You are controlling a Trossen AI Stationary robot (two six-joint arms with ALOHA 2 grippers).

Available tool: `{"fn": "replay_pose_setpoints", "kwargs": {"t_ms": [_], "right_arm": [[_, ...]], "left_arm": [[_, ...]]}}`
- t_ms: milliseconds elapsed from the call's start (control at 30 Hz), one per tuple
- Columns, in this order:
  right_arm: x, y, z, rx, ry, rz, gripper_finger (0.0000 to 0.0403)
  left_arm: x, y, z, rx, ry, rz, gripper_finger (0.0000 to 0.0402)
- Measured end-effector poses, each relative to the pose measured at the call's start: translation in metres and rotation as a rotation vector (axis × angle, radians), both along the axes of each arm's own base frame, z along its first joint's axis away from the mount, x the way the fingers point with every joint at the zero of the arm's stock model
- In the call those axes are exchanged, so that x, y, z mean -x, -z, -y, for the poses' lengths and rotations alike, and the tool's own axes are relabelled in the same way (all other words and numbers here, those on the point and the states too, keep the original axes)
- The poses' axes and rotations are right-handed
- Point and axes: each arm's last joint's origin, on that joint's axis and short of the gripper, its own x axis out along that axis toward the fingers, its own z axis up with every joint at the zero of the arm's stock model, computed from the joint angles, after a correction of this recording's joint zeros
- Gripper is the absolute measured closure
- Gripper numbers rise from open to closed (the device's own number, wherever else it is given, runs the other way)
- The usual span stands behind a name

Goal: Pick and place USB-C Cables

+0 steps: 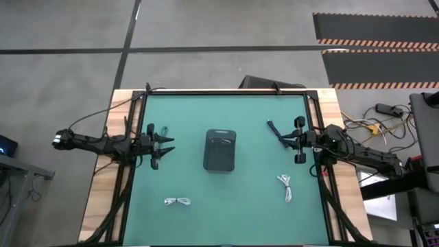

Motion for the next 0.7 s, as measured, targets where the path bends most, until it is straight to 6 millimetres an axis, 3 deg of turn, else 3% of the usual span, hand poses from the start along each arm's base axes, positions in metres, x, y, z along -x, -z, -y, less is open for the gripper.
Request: {"fn": "replay_pose_setpoints", "kwargs": {"t_ms": [400,567,700], "right_arm": [[0.0,0.0,0.0,0.001,0.0,0.001,0.0376],[0.0,0.0,0.0,-0.013,-0.001,0.001,0.0376],[0.0,0.0,0.0,-0.3,-0.02,0.006,0.0376]], "left_arm": [[0.0,0.0,0.0,0.002,-0.001,0.01,0.0256],[-0.001,-0.01,0.0,0.082,-0.003,0.123,0.0256],[0.0,-0.021,0.0,0.197,0.001,0.26,0.0256]]}}
